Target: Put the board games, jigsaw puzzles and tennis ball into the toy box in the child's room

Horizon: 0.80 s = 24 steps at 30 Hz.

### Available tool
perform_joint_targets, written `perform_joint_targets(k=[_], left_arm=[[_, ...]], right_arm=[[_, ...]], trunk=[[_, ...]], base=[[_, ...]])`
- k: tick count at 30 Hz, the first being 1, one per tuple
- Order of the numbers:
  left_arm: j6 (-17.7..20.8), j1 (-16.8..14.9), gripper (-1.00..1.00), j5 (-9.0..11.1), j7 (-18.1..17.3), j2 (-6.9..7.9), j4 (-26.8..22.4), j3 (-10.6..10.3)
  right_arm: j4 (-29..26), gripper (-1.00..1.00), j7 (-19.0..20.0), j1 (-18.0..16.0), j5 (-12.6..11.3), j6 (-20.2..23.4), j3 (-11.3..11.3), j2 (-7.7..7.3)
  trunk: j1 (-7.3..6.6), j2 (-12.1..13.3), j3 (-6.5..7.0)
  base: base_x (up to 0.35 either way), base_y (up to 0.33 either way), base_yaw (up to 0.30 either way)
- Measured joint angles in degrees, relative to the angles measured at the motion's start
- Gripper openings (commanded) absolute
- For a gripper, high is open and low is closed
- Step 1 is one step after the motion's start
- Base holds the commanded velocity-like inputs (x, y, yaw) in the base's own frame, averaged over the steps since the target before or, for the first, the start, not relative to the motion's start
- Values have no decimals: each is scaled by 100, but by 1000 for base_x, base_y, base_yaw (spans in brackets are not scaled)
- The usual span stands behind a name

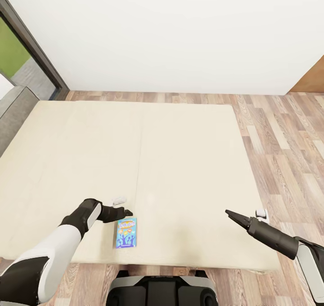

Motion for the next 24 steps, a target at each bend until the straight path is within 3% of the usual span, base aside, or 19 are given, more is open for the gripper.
perform_joint_targets(k=[24], left_arm=[[11,0,100,-8,-19,-54,-4,0]], right_arm=[[-188,100,53,0,-72,414,-16,-5]], trunk=[[0,0,-142]], base=[[0,0,0]])
